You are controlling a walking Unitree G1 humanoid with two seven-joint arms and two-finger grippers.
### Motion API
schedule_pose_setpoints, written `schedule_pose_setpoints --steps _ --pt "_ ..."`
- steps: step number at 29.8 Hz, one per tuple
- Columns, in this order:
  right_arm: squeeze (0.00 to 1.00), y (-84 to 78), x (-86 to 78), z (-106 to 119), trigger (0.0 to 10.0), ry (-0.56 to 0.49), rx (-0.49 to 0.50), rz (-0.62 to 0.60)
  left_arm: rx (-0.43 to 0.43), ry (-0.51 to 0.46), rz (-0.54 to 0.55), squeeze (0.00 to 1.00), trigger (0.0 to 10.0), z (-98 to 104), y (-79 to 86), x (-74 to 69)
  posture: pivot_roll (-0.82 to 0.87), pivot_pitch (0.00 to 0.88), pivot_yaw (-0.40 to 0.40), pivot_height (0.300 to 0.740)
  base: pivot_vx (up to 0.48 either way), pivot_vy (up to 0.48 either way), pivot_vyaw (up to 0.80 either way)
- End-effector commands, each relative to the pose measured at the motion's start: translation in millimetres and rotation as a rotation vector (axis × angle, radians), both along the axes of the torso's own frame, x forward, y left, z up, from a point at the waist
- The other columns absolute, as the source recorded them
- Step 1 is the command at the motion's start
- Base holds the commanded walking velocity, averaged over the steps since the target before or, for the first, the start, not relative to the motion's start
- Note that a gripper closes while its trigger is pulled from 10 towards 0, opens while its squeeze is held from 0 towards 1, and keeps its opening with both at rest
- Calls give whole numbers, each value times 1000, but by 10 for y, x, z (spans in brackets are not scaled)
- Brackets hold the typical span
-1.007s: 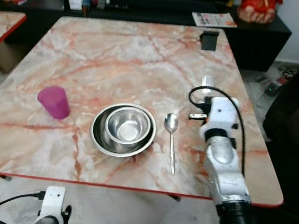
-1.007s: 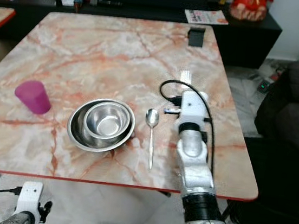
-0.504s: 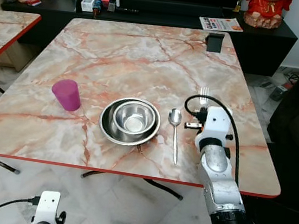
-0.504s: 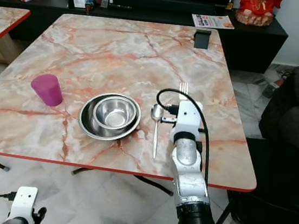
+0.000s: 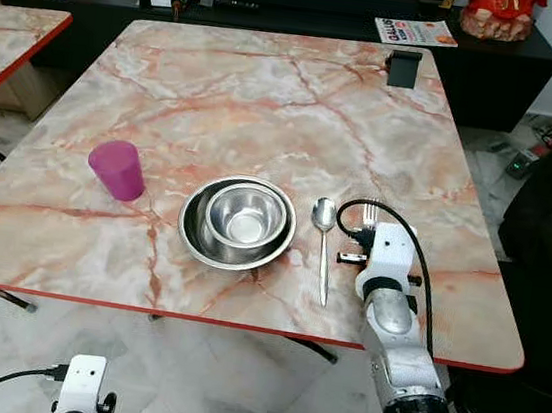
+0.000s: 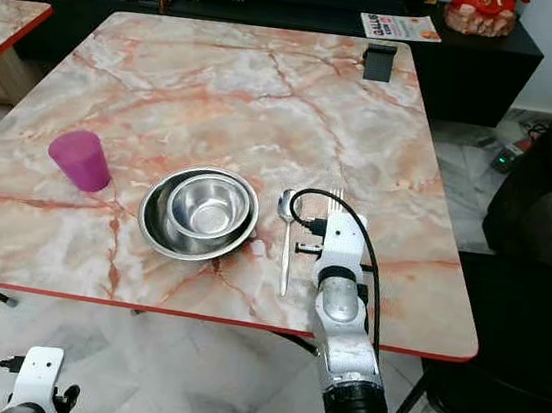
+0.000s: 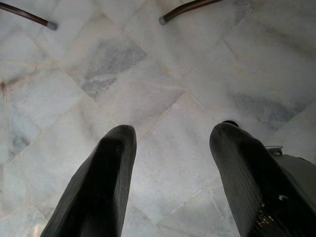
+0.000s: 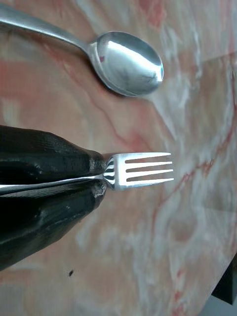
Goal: Setting the table
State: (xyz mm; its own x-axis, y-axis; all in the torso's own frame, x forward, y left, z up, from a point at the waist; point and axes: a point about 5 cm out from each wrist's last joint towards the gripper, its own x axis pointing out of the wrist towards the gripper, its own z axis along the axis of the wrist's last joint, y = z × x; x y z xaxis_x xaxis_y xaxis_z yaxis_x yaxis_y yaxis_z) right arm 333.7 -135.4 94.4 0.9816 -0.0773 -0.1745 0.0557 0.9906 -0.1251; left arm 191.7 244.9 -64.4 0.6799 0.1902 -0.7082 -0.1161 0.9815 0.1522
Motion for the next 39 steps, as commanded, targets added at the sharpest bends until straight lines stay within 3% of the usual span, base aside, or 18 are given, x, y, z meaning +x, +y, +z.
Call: schedule_pose_setpoints --steps 1,36,38,39 --pt "0 31 1 -28 10000 14 2 16 -1 28 6 0 10000 -29 11 -49 27 166 53 740 0 0 0" --pt "0 -56 25 -128 10000 67 -28 -20 -13 32 8 0 10000 -35 -19 -39 32 156 46 740 0 0 0" --pt "35 -41 24 -121 10000 62 -21 -15 -11 30 8 0 10000 -32 -17 -35 31 156 47 740 0 0 0" --pt "298 -39 24 -119 10000 60 -20 -14 -12 30 8 0 10000 -31 -18 -34 31 155 47 740 0 0 0"
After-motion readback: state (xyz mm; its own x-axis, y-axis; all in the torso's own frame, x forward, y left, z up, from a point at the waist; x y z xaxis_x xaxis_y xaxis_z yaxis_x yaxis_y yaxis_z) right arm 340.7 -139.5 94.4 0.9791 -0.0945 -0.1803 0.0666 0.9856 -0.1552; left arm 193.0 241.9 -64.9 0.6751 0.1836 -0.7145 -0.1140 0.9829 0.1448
